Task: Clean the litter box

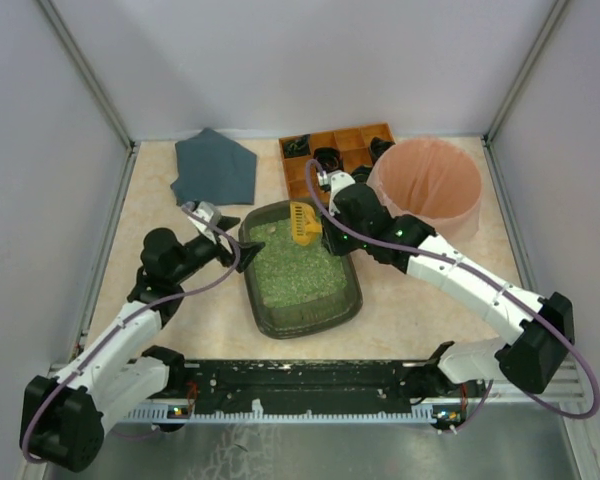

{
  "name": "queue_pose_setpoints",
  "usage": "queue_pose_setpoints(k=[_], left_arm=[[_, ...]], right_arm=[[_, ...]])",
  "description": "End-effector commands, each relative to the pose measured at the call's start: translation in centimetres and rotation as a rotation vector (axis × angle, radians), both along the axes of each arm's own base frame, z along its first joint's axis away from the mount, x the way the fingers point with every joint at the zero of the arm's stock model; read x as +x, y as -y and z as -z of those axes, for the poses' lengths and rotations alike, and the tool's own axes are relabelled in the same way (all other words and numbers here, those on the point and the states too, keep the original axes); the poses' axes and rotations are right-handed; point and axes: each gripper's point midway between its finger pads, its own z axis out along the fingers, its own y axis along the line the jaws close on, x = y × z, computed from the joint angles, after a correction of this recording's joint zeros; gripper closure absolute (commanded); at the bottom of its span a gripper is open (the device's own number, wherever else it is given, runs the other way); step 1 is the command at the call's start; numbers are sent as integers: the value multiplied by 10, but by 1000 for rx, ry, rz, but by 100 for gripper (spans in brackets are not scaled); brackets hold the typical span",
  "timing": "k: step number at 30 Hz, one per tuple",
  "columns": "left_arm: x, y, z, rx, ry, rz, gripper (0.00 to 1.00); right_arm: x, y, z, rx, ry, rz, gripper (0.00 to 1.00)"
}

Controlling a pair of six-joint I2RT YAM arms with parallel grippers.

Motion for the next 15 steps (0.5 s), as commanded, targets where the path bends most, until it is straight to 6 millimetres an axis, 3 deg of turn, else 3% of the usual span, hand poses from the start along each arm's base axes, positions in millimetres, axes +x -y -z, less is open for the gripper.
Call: queue_pose_setpoints(k=[1, 7, 11, 15], left_arm=[[-13, 30, -47, 42, 311, 161, 2], [-36, 72, -46, 121, 441, 332, 17], [-50, 96, -35, 178, 516, 457, 28], [-44, 108, -34, 225, 567, 474, 27]], right_arm=[[-3, 16, -4, -178, 32, -66, 100], [-6, 14, -14, -164, 42, -87, 100], [-9, 12, -21, -150, 40, -99, 100], [-13, 9, -31, -115, 42, -114, 100]])
